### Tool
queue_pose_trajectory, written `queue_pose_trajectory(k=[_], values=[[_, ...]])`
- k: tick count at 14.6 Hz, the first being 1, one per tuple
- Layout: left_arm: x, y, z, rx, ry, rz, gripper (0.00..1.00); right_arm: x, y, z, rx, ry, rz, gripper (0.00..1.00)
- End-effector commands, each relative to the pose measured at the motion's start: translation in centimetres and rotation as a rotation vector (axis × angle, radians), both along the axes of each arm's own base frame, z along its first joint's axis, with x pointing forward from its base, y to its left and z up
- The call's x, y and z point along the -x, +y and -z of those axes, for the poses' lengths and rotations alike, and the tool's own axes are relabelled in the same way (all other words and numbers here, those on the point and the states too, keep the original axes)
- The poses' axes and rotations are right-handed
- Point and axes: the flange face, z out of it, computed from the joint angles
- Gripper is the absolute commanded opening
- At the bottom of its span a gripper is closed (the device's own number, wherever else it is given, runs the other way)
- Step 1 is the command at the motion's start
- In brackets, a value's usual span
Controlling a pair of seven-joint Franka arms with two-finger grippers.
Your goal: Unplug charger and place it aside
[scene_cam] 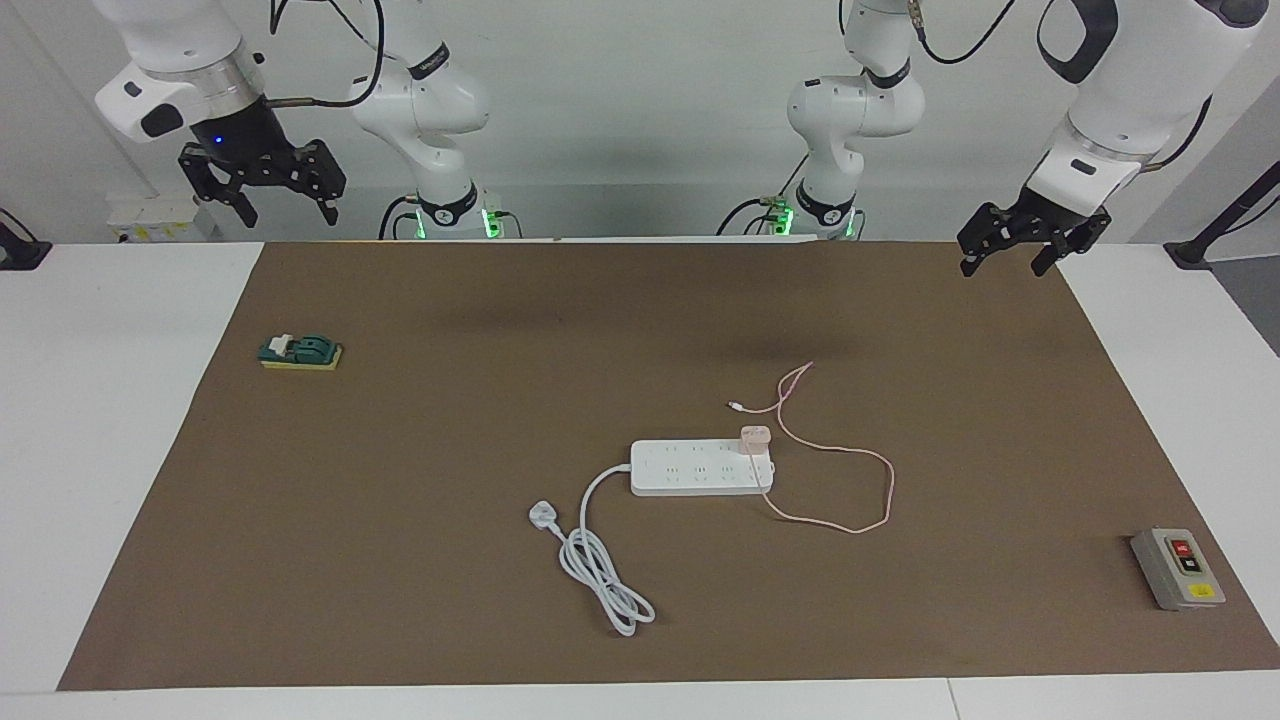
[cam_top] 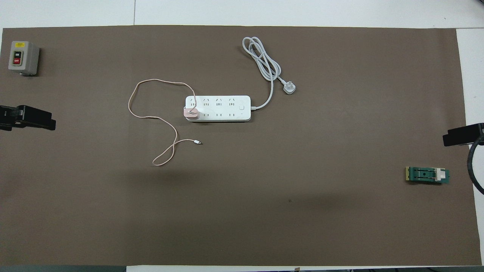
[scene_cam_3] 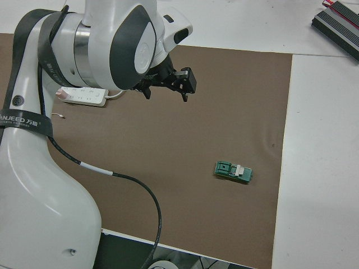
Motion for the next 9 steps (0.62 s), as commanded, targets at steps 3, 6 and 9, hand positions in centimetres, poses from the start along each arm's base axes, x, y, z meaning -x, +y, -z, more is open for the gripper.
queue_pose_trajectory(k=[3, 6, 9], values=[[0.22, 0.47, 0.07, -0.007, -0.017, 0.006, 1.00, 0.70, -0.18, -0.25, -0.007, -0.001, 0.017, 1.00], [0.08, 0.63, 0.10, -0.007, -0.028, -0.006, 1.00, 0.72, -0.34, -0.24, -0.008, 0.000, 0.015, 1.00], [0.82, 0.19, 0.77, -0.008, -0.006, -0.056, 1.00, 0.72, -0.18, -0.24, -0.007, 0.000, 0.017, 1.00]])
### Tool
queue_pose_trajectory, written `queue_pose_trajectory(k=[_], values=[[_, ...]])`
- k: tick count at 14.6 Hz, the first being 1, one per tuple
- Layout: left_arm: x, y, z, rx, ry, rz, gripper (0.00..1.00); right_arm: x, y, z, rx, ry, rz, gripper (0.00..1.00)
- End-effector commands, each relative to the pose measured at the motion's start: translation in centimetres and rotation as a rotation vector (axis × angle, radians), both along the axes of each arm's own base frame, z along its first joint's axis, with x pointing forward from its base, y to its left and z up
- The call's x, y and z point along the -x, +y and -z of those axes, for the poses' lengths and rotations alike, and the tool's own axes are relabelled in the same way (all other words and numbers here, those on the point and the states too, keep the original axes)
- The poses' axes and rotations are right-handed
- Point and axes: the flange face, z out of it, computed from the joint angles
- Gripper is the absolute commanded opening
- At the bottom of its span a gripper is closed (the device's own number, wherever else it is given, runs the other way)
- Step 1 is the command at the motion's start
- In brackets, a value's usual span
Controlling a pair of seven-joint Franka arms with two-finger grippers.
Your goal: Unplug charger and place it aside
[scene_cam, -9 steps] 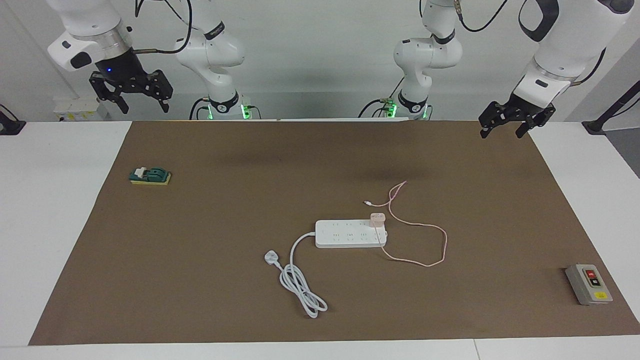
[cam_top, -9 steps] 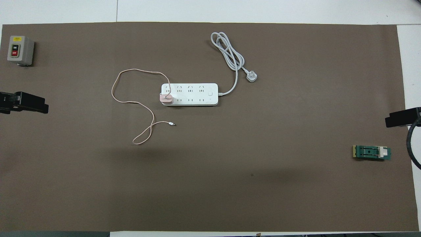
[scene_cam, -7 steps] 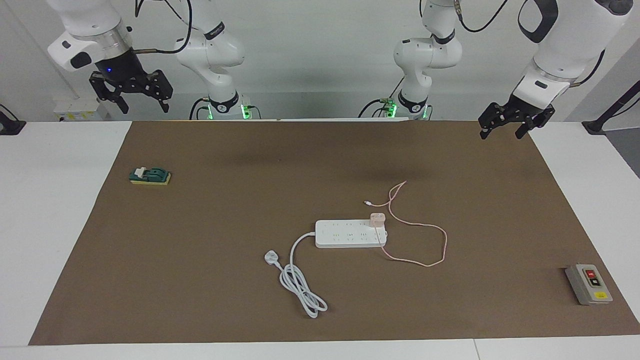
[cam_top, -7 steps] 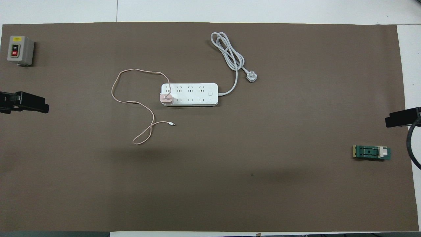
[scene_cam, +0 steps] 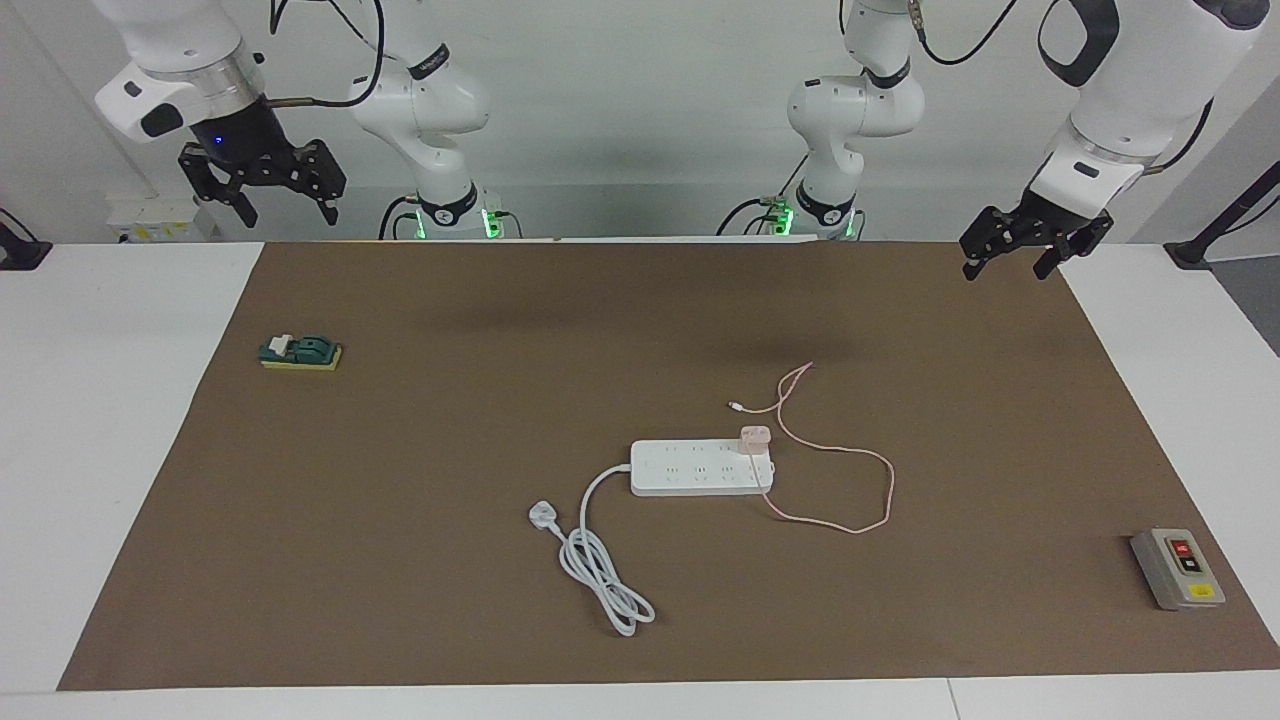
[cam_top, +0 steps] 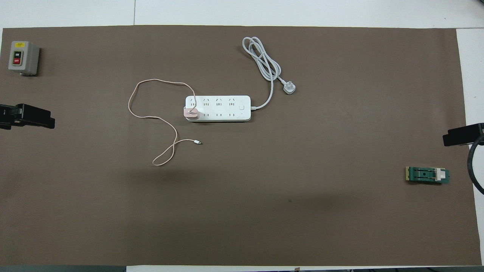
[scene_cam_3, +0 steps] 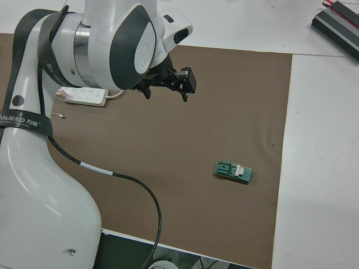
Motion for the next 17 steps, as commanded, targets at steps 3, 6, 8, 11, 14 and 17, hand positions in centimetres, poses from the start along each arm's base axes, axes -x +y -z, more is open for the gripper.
queue_pose_trajectory(k=[3, 6, 8, 11, 14, 17], values=[[0.8, -0.5, 0.5, -0.008, -0.018, -0.091, 1.00, 0.6, -0.2, 0.1, -0.004, -0.001, 0.117, 1.00], [0.8, -1.2, 0.8, -0.010, -0.025, -0.223, 1.00, 0.2, 1.4, 1.2, -0.004, 0.014, 0.319, 1.00], [0.8, -2.6, 0.8, -0.010, -0.027, -0.318, 1.00, 0.0, 3.6, 1.9, -0.020, 0.012, 0.416, 1.00], [0.9, -4.3, 1.0, -0.011, -0.027, -0.529, 1.00, -0.7, 6.1, 3.3, -0.065, 0.047, 0.622, 1.00], [1.2, -7.2, 1.5, -0.017, -0.020, -0.885, 1.00, -2.7, 9.0, 5.6, -0.124, 0.092, 0.824, 1.00], [1.4, -9.3, 3.6, -0.013, -0.021, -1.181, 1.00, -4.4, 13.7, 8.4, -0.149, 0.139, 0.982, 1.00]])
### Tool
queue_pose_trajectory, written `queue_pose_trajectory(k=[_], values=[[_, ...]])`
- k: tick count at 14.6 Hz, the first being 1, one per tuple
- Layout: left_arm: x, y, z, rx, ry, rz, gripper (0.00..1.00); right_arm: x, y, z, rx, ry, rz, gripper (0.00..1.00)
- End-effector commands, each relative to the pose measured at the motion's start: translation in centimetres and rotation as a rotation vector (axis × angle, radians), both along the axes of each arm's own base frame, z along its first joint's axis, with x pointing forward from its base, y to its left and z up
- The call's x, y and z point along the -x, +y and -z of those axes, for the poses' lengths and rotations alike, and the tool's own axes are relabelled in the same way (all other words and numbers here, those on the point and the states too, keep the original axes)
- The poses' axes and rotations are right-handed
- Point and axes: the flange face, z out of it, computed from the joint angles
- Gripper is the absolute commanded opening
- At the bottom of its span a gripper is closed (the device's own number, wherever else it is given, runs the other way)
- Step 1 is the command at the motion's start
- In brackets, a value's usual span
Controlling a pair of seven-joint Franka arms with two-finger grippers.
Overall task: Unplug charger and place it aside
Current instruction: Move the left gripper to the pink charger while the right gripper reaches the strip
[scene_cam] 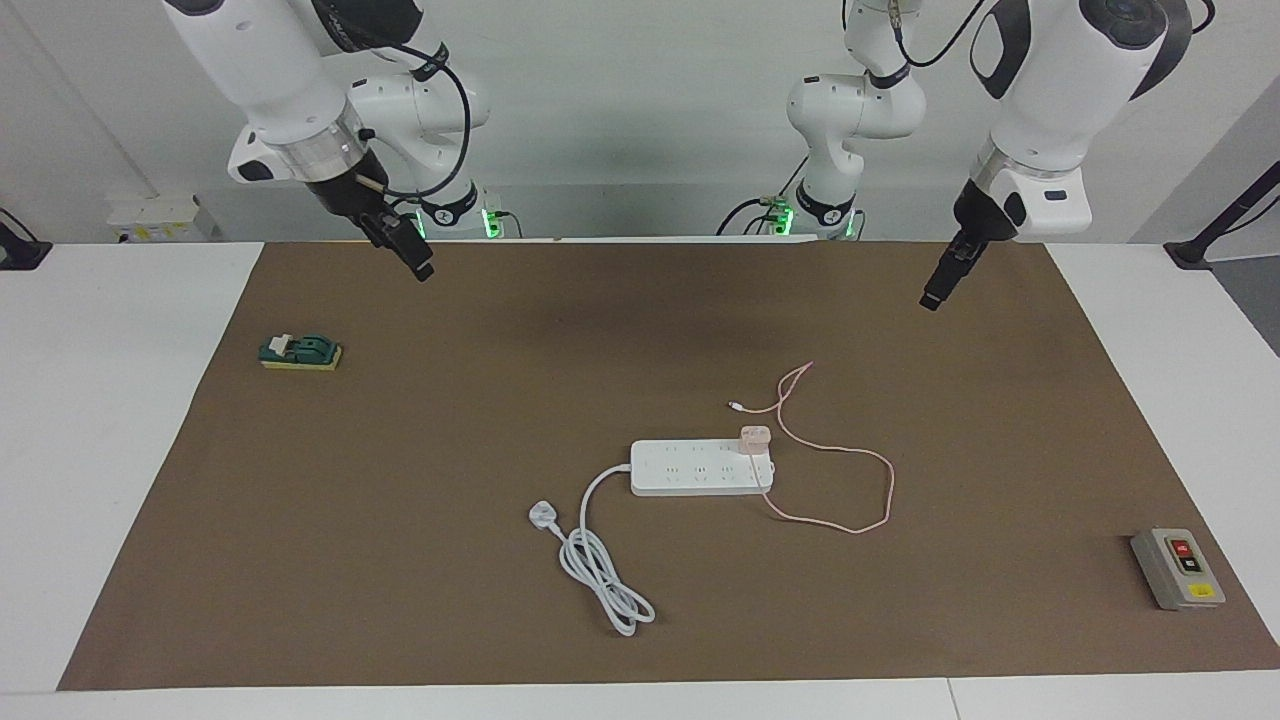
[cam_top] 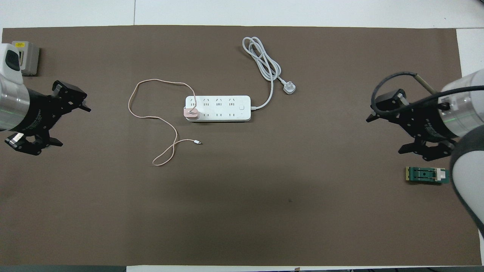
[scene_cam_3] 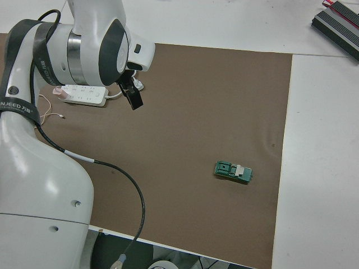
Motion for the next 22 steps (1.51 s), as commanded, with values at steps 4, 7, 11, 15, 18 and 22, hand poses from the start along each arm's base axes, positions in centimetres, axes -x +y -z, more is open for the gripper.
queue_pose_trajectory(k=[4, 7, 11, 15, 18, 22], values=[[0.9, -2.7, 3.9, 0.006, -0.005, -0.425, 1.00, -3.6, 7.7, 6.5, -0.073, 0.072, 0.307, 1.00], [-1.3, -7.4, 10.2, 0.007, 0.042, -0.509, 1.00, -5.5, 10.4, 9.8, -0.127, 0.086, 0.475, 1.00], [-2.0, -10.7, 12.8, 0.069, -0.005, -0.530, 1.00, -7.1, 13.8, 14.3, -0.179, 0.120, 0.606, 1.00], [-2.4, -13.7, 16.8, 0.044, 0.020, -0.489, 1.00, -8.2, 16.4, 18.8, -0.223, 0.149, 0.700, 1.00], [-2.4, -14.7, 17.8, 0.035, 0.018, -0.471, 1.00, -8.4, 19.0, 22.2, -0.238, 0.141, 0.708, 1.00], [-3.7, -15.8, 19.0, 0.034, 0.013, -0.464, 1.00, -9.8, 20.3, 24.8, -0.239, 0.148, 0.699, 1.00]])
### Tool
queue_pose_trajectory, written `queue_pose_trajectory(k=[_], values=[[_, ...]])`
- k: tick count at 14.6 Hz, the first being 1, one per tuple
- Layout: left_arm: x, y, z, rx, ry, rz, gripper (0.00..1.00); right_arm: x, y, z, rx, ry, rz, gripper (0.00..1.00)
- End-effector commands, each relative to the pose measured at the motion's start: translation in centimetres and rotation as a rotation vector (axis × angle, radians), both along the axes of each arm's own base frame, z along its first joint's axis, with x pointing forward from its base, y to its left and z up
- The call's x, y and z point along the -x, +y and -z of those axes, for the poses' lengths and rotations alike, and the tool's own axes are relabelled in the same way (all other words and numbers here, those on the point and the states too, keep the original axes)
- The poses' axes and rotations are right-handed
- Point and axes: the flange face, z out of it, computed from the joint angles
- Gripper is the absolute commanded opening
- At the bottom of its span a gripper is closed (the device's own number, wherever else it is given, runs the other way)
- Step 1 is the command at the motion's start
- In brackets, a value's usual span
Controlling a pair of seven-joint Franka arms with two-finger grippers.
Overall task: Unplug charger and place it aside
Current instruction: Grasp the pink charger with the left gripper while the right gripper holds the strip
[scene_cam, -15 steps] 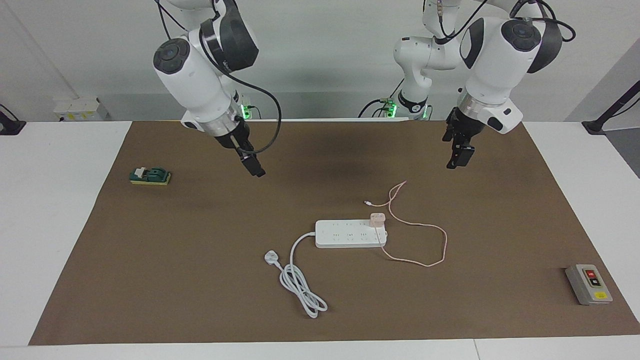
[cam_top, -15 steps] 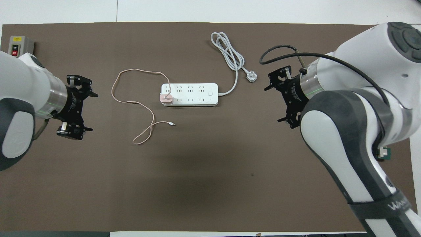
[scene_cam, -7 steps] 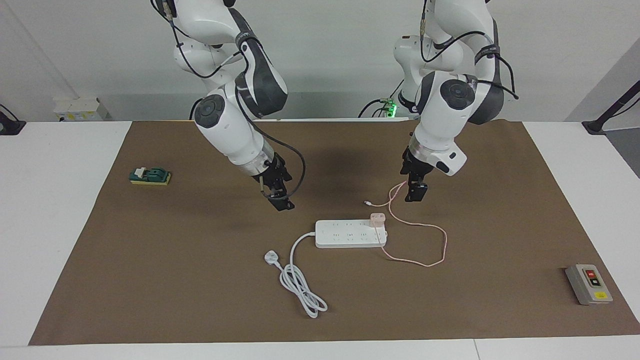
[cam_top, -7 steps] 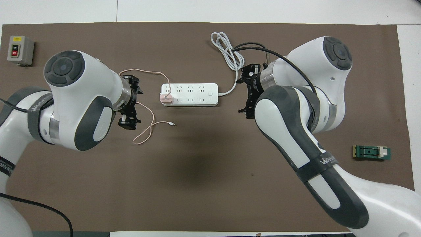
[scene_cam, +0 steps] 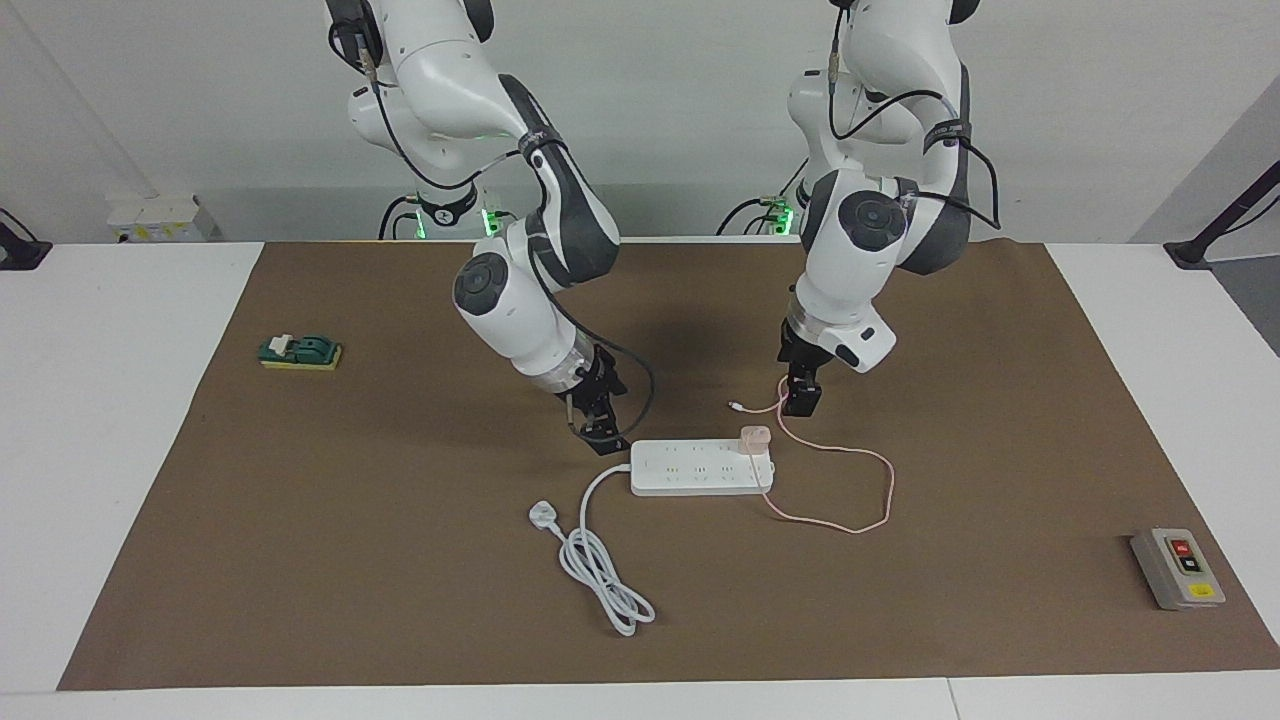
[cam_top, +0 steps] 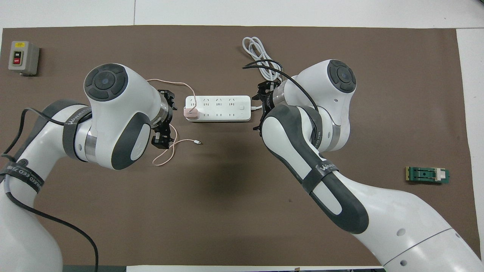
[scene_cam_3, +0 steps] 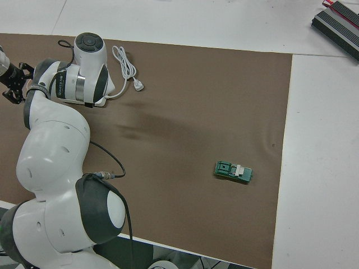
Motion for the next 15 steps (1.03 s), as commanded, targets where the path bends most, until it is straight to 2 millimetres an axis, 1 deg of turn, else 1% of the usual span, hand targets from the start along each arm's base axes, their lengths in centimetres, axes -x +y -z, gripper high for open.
queue_pose_trajectory(k=[1, 2, 3, 4, 6, 8, 10, 13, 14, 15], values=[[-2.1, -1.0, 0.9, -0.005, -0.004, -0.012, 1.00, -1.7, 0.1, 0.7, -0.020, -0.010, 0.001, 1.00], [-3.1, -1.5, 1.8, -0.014, 0.012, -0.014, 1.00, -1.6, 0.3, 1.6, -0.016, -0.004, -0.012, 1.00], [-4.0, -1.8, 2.3, -0.018, 0.015, -0.017, 1.00, -1.7, 0.5, 2.4, -0.012, 0.001, -0.016, 1.00], [-4.4, -1.6, 2.4, -0.014, 0.010, -0.021, 1.00, -2.3, 0.6, 2.5, -0.023, -0.025, 0.000, 1.00], [-4.9, -1.5, 2.5, -0.012, 0.004, -0.027, 1.00, -2.5, 0.7, 3.6, -0.020, -0.038, -0.027, 1.00], [-4.9, -1.8, 3.2, -0.015, 0.004, -0.024, 1.00, -2.8, 0.8, 3.6, -0.025, -0.047, -0.032, 1.00], [-4.8, -2.2, 3.6, -0.010, -0.008, -0.033, 1.00, -2.8, 0.8, 4.1, -0.032, -0.056, -0.044, 1.00], [-4.6, -2.7, 4.1, 0.003, -0.026, -0.061, 1.00, -2.7, 1.5, 4.7, -0.059, -0.053, -0.034, 1.00], [-4.2, -3.2, 4.5, 0.003, -0.028, -0.054, 1.00, -2.5, 1.8, 5.2, -0.055, -0.050, -0.040, 1.00], [-4.2, -3.6, 4.6, 0.008, -0.039, -0.049, 1.00, -2.1, 2.7, 6.1, -0.049, -0.040, -0.054, 1.00]])
